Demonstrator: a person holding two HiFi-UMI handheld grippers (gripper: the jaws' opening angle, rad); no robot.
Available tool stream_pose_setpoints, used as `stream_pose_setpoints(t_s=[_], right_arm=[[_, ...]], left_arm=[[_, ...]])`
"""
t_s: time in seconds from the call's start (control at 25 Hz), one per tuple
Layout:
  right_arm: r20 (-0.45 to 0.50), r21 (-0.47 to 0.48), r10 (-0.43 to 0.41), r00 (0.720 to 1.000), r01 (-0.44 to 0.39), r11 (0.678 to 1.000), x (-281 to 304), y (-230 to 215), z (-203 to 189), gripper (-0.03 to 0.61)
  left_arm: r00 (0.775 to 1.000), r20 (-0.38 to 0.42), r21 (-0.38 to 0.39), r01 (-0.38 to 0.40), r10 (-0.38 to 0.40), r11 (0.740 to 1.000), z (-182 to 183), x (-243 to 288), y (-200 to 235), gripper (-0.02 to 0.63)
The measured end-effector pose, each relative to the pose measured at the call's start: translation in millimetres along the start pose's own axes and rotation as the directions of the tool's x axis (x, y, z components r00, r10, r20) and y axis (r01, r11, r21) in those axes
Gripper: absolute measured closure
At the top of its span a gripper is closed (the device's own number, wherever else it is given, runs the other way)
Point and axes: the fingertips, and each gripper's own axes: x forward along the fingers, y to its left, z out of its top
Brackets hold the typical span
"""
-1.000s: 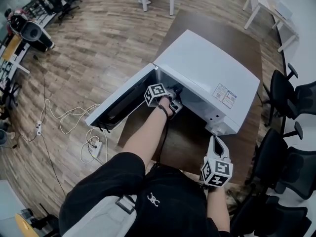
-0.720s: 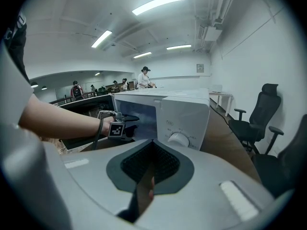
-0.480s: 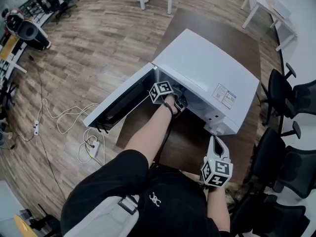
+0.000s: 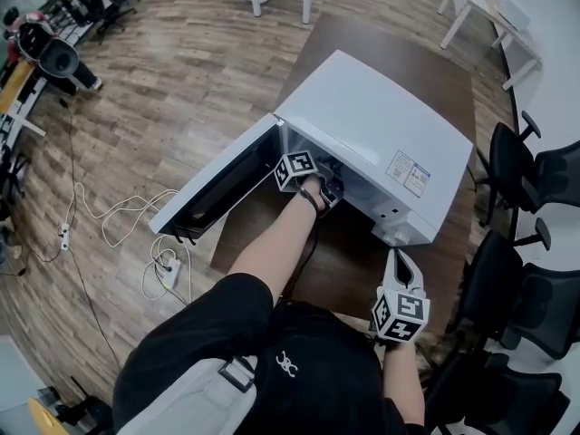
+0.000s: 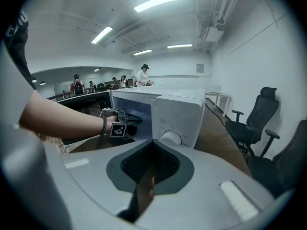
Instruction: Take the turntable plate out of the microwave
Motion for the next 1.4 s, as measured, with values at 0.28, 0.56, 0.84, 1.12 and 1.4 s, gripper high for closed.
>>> stream_pose_setpoints(t_s=[0.28,0.56,0.84,1.12,1.4], right_arm=[[0.01,-0.007,0.009,1.0,-0.009,1.0,-2.3,1.1,3.3,0.571],[0.017,0.0,0.045,0.999,-0.045,0.999,-1.9,5.5,5.1,0.571],[0.034,0.009,0.121,0.992,-0.121,0.993,1.8,21.2,9.7,0.571],[0.055,-0.011,0.229,0.972,-0.229,0.973,-2.3,47.6,16.2,0.571],[0.071,-0.042,0.32,0.945,-0.318,0.947,-2.2,73.9,22.2,0.571]], left_arm=[[0.999,0.013,0.073,0.047,-0.048,0.996,-8.0,-8.3,-7.7,0.58],[0.987,0.066,0.073,0.14,-0.145,0.987,-10.7,-29.1,-26.5,0.577],[0.979,0.081,0.081,0.182,-0.189,0.98,-19.1,-63.1,-41.5,0.577],[0.98,0.092,0.085,0.167,-0.175,0.982,-38.1,-110.9,-31.1,0.577],[0.972,0.144,0.079,0.174,-0.184,0.982,-55.7,-172.8,-24.7,0.577]])
